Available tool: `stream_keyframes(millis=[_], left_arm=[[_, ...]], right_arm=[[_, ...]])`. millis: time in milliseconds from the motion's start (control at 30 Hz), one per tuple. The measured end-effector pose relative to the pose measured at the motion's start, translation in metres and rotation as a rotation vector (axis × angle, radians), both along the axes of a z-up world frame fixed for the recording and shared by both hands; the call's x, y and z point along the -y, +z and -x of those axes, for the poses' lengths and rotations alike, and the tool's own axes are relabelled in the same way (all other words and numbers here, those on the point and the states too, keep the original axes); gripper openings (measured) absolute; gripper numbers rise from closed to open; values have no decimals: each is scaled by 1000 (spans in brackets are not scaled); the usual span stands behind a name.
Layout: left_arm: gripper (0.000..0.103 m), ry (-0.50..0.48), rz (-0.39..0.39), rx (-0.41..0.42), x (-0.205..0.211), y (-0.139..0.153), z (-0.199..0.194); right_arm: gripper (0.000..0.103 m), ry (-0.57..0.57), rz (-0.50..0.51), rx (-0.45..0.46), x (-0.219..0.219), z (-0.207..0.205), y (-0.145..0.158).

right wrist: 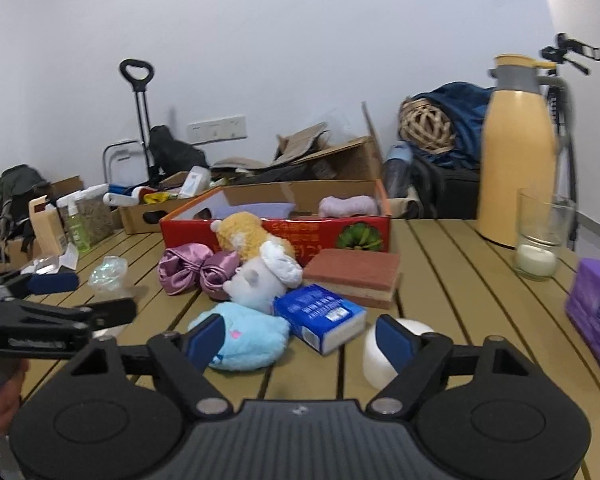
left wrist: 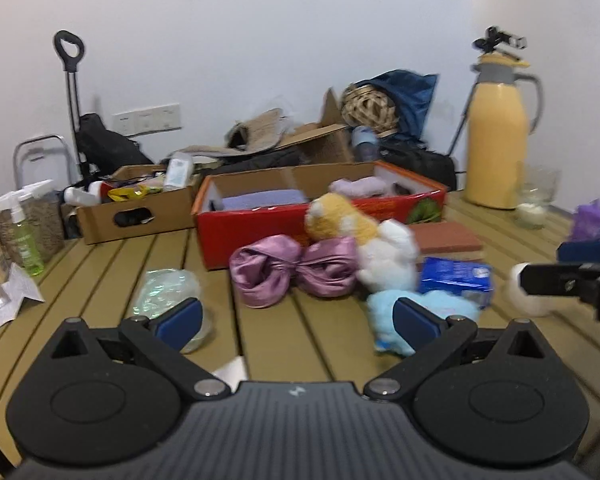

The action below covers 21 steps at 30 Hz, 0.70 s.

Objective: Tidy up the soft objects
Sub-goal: 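Lower both grippers onto the light-blue plush toy and close them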

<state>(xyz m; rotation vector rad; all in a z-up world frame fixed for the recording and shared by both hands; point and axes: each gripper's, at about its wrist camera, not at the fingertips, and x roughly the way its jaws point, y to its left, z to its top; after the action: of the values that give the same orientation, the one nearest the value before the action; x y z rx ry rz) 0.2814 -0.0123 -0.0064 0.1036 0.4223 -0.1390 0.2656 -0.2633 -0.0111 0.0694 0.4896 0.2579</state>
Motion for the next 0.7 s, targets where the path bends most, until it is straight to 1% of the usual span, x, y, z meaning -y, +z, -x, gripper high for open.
stream_keyframes(millis=[67, 133, 167, 233, 300, 367, 467, 533, 600, 700], left_arm=[[103, 44, 18, -32, -7, -10, -9], [103, 97, 34, -82, -14, -19, -18], [103, 112, 44, -92, -18, -21, -21], [103, 126, 72, -81, -25, -19, -22], [103, 146, 52, -59, -28, -19, -21], [102, 156, 34, -84, -33, -22, -23], [90, 136, 46, -145, -38, -24, -26], [73, 131, 42, -188, -42, -27, -28], [70, 124, 58, -209, -45, -29, -29], [71, 113, 100, -207, -51, -30, -29]], right_arm=[[79, 35, 6, -1, -4, -12, -2], [78, 46, 27, 1, -7, -25, -4], [78, 45, 42, -2, -8, -32, -6], [78, 35, 64, -16, -9, -45, -10], [77, 37, 38, -38, -9, -56, -13], [76, 70, 5, -49, -15, -64, -14], [75, 123, 20, -58, -35, -77, -18], [70, 150, 49, -68, -50, -86, -20], [69, 174, 64, -77, -62, -92, -22], [67, 186, 78, -96, -72, -97, -27]])
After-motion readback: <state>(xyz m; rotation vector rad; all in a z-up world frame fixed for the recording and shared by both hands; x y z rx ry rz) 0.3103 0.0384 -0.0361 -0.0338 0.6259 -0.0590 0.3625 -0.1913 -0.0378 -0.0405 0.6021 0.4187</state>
